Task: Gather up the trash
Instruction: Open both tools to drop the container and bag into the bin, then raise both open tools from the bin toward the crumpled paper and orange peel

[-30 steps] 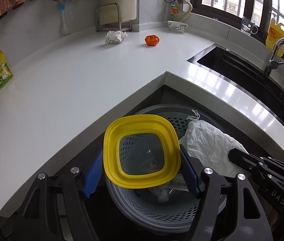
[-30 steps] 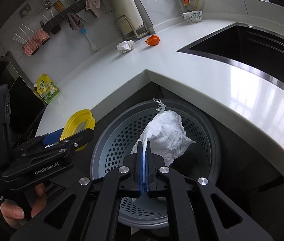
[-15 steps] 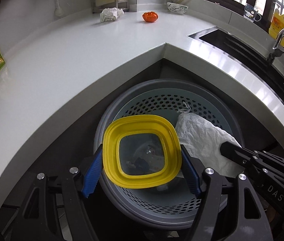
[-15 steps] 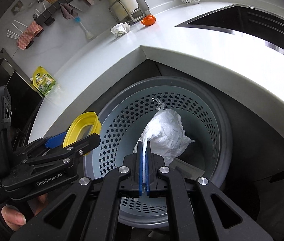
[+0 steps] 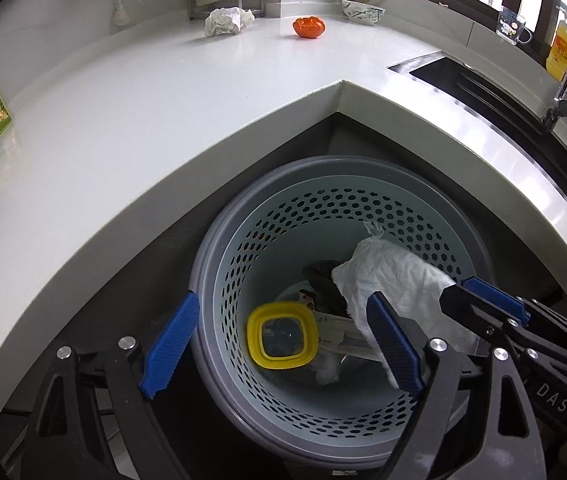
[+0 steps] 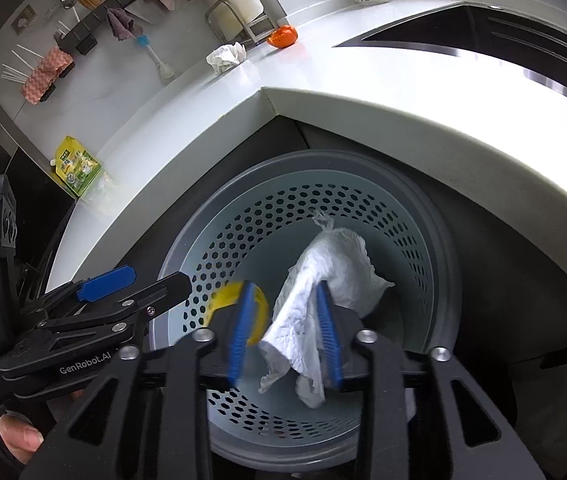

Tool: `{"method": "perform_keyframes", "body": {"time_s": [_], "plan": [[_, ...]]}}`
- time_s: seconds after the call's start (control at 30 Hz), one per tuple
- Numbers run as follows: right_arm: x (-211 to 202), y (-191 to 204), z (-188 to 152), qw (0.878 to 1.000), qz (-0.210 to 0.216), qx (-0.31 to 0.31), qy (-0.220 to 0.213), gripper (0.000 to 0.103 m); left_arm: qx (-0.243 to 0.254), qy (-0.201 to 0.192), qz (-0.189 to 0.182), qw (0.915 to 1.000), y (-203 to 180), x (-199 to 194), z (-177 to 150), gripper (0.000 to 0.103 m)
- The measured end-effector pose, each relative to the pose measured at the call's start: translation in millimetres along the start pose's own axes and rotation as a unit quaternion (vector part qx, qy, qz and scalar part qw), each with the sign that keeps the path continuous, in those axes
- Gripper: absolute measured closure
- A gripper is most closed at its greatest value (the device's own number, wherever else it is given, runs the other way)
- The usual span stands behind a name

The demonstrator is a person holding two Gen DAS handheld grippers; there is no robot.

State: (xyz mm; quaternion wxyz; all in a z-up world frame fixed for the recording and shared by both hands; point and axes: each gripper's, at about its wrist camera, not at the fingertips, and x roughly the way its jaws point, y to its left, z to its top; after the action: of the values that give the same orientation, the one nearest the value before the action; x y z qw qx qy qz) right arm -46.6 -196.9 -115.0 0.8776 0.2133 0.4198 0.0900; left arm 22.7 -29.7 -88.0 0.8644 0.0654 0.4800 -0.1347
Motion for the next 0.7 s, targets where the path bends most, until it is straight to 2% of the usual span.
{"method": "perform_keyframes", "body": {"time_s": [0.7], "plan": [[-8.8, -3.2, 3.2, 1.0, -0.004, 0.007, -0.006, 0.056, -0.014, -0.01, 0.004, 0.9998, 7.2, -8.0, 1.4, 0.015]]}}
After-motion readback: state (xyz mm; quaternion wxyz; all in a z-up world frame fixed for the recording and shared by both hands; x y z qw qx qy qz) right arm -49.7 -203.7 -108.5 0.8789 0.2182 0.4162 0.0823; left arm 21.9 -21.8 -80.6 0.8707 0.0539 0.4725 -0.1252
